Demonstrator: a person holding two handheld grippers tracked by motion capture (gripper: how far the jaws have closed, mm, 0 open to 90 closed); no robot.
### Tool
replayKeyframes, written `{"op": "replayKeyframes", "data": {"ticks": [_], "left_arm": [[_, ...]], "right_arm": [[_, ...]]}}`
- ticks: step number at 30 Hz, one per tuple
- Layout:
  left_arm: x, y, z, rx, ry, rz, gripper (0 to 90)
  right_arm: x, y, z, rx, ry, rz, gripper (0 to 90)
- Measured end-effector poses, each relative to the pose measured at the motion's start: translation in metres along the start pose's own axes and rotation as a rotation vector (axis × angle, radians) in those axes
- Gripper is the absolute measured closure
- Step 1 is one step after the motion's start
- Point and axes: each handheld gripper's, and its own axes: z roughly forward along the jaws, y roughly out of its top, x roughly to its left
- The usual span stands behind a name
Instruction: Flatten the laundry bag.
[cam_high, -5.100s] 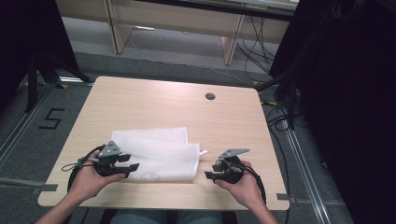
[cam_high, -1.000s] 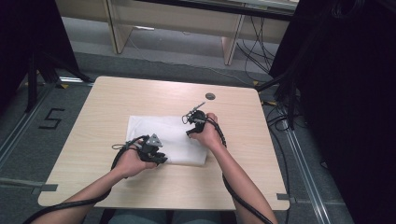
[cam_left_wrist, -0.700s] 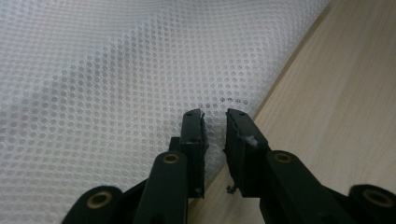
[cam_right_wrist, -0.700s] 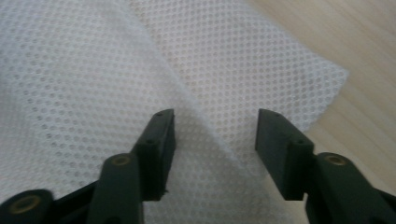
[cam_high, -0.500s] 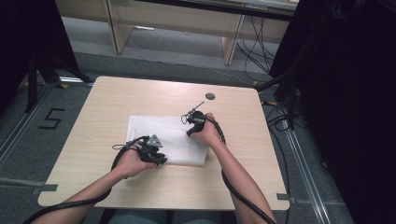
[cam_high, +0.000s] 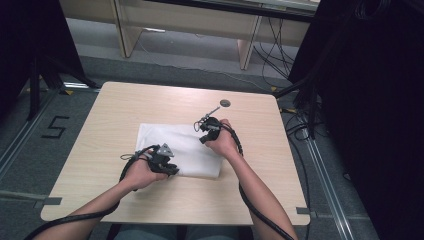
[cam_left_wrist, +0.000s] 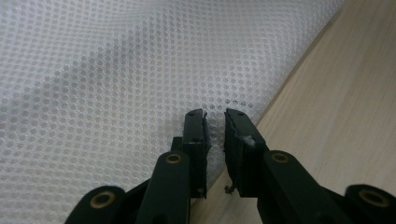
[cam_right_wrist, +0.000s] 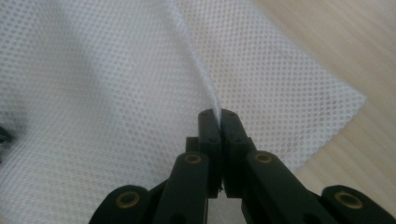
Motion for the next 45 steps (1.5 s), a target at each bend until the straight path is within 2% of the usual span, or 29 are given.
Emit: {"op": "replayKeyframes", "data": {"ticks": [4,5,7,9,11,12,14,16,17,20,21,22,23,24,26,28,29,30,32,33,34,35,36,38,39,40,43,44,45], "left_arm": [[0.003,0.004,0.004,-0.01,0.006,-0.015,78.1],[0.004,0.005,0.005,-0.011,0.009,-0.018,78.1],[0.006,0.008,0.009,-0.016,0.015,-0.027,78.1],[0.008,0.009,0.009,-0.014,0.014,-0.014,78.1],[0.008,0.011,0.011,-0.021,0.019,-0.035,78.0],[0.009,0.011,0.01,-0.025,0.019,-0.01,77.1],[0.006,0.011,0.007,-0.026,0.024,-0.011,73.2],[0.004,0.013,0.002,-0.039,0.015,-0.01,71.2],[0.004,0.013,0.002,-0.039,0.015,-0.01,71.5],[0.001,0.015,-0.003,-0.009,0.008,0.03,76.8],[0.001,0.014,0.0,-0.013,0.007,0.016,77.7],[0.002,0.013,0.003,0.0,0.018,0.012,78.5],[0.003,0.011,0.006,-0.002,0.017,-0.006,79.3],[0.004,0.011,0.007,0.001,0.018,0.005,79.6],[0.004,0.013,0.008,-0.005,0.019,-0.018,80.4],[0.006,0.014,0.006,0.016,0.02,0.003,80.9],[0.005,0.012,0.011,-0.021,0.045,-0.018,80.8],[0.006,0.012,0.011,-0.023,0.046,-0.026,80.6],[0.006,0.012,0.01,-0.027,0.052,-0.017,78.9],[0.006,0.013,0.007,-0.022,0.052,-0.007,77.8],[0.006,0.013,0.007,-0.022,0.052,-0.007,77.6],[0.003,0.014,0.002,-0.026,0.043,-0.003,77.8],[-0.001,0.014,-0.002,-0.015,0.035,0.006,79.0],[-0.004,0.014,-0.006,0.024,0.013,0.043,81.9],[-0.004,0.014,-0.006,0.024,0.013,0.043,83.2],[-0.004,0.012,-0.008,0.069,0.011,0.087,85.0],[-0.001,0.01,-0.003,0.09,0.035,0.076,89.1],[-0.002,0.01,0.001,0.06,0.044,0.026,89.3],[0.0,0.01,0.003,0.065,0.049,0.019,89.3]], "right_arm": [[0.004,0.002,-0.013,-0.043,-0.024,0.014,89.7],[0.005,0.002,-0.016,-0.058,-0.032,-0.008,89.7],[0.007,0.003,-0.021,-0.065,-0.029,-0.01,89.7],[0.008,0.003,-0.023,-0.069,-0.031,-0.016,89.6],[0.011,0.003,-0.026,-0.073,-0.026,-0.013,89.5],[0.012,0.003,-0.028,-0.088,-0.027,-0.022,89.5],[0.012,0.004,-0.03,-0.095,-0.028,-0.039,89.4],[0.017,0.003,-0.034,-0.095,-0.018,0.011,89.4],[0.014,0.003,-0.035,-0.111,-0.023,-0.024,89.4],[0.019,0.001,-0.04,-0.116,-0.016,0.01,89.4],[0.021,0.001,-0.043,-0.097,-0.023,0.039,89.4],[0.019,0.002,-0.044,-0.102,-0.021,0.016,89.3],[0.022,0.002,-0.046,-0.115,-0.02,0.02,89.4],[0.024,0.002,-0.048,-0.119,-0.029,0.043,89.4],[0.025,0.002,-0.052,-0.152,-0.01,-0.004,89.3],[0.028,0.003,-0.056,-0.181,-0.002,-0.013,89.3],[0.03,0.004,-0.059,-0.184,-0.013,-0.013,89.3],[0.031,0.005,-0.062,-0.183,-0.012,-0.025,89.3],[0.033,0.005,-0.064,-0.2,-0.004,-0.033,89.3],[0.035,0.006,-0.067,-0.211,-0.019,-0.059,89.2],[0.036,0.006,-0.069,-0.201,-0.019,-0.053,89.2],[0.036,0.007,-0.069,-0.222,-0.02,-0.06,89.2],[0.038,0.007,-0.07,-0.22,-0.011,-0.037,89.2],[0.037,0.006,-0.071,-0.215,-0.016,-0.041,89.1],[0.036,0.006,-0.072,-0.207,-0.011,-0.037,89.1],[0.035,0.005,-0.071,-0.219,-0.005,-0.053,89.0],[0.036,0.004,-0.073,-0.21,-0.012,-0.031,89.1],[0.037,0.004,-0.074,-0.213,-0.002,-0.027,89.1],[0.038,0.003,-0.074,-0.225,-0.009,-0.042,89.1]]}}
